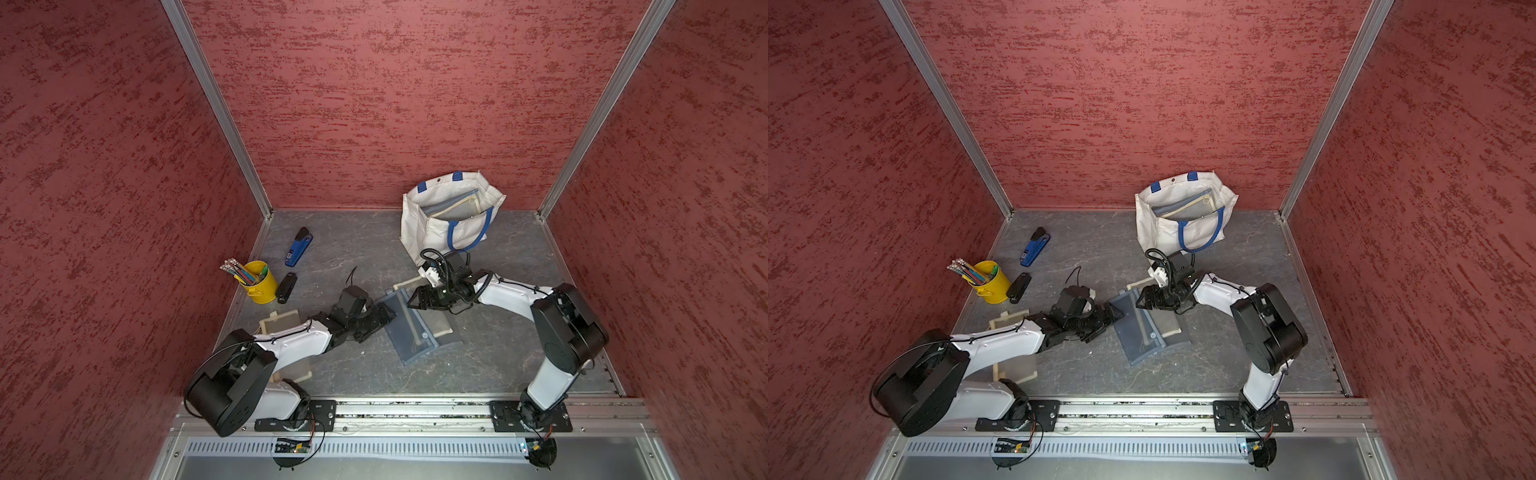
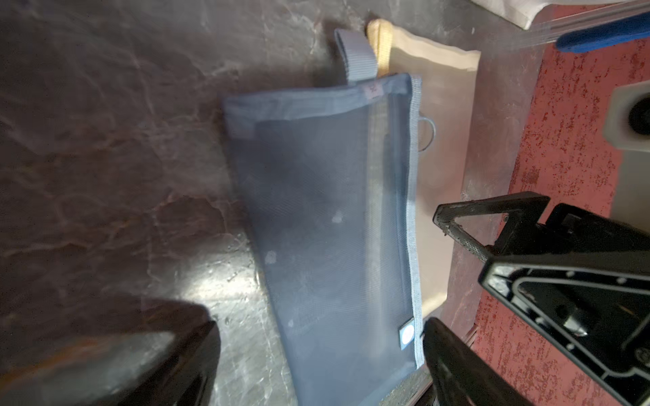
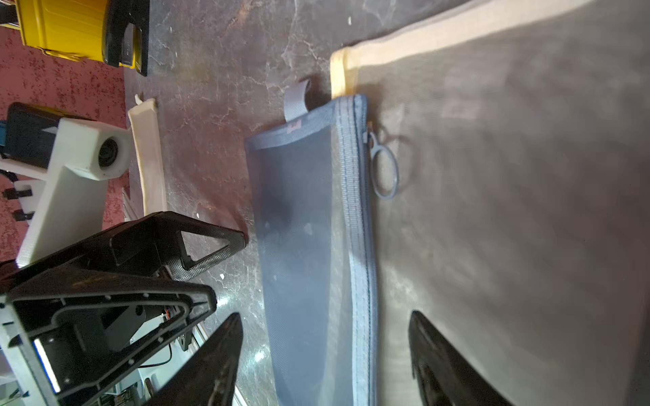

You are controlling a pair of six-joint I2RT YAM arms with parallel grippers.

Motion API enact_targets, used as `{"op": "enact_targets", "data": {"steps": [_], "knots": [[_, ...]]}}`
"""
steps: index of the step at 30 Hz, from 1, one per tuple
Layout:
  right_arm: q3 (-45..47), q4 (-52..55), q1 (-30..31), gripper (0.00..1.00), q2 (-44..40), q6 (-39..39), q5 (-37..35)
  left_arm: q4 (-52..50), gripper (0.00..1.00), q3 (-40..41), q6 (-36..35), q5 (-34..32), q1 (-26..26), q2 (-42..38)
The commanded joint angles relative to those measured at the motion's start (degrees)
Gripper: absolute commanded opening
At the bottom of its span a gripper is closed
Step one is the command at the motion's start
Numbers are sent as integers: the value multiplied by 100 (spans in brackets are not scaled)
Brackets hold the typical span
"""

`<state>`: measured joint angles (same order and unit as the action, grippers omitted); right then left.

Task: Put the pencil pouch into the canvas bag
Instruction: Pick up the pencil pouch, then place the pencil pouch in the canvas bag.

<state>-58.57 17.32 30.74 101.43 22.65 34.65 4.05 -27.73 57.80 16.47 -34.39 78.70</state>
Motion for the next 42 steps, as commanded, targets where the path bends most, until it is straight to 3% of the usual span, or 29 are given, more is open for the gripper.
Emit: {"op": "enact_targets", "data": {"steps": [1, 7, 13, 18, 23, 31, 35, 42], "knots": [[140, -325, 46, 73, 167, -88, 155, 454, 88, 49, 113, -108, -74, 268], [417, -899, 89, 63, 318, 234, 475, 902, 75, -111, 188, -47, -142, 934], [616, -1257, 106, 48, 191, 474, 557, 1072, 69, -285, 263, -109, -268, 1221], [629, -1204, 100, 21, -7, 456, 526, 968, 66, -333, 162, -152, -270, 1050], [407, -985, 99, 1, -364, 386, 525, 481, 65, -423, -68, -257, -222, 599], [-639, -222, 14, 0, -1010, 224, 400, -948, 80, -737, -623, -529, -9, -774], [-1583, 293, -248, 0, -1221, 342, -42, -1788, 98, -1056, -1030, -718, 66, -1442], [-3578, 667, -1073, 0, -789, 1043, -1212, -2308, 99, -1735, -1625, -792, 68, -1851]]}}
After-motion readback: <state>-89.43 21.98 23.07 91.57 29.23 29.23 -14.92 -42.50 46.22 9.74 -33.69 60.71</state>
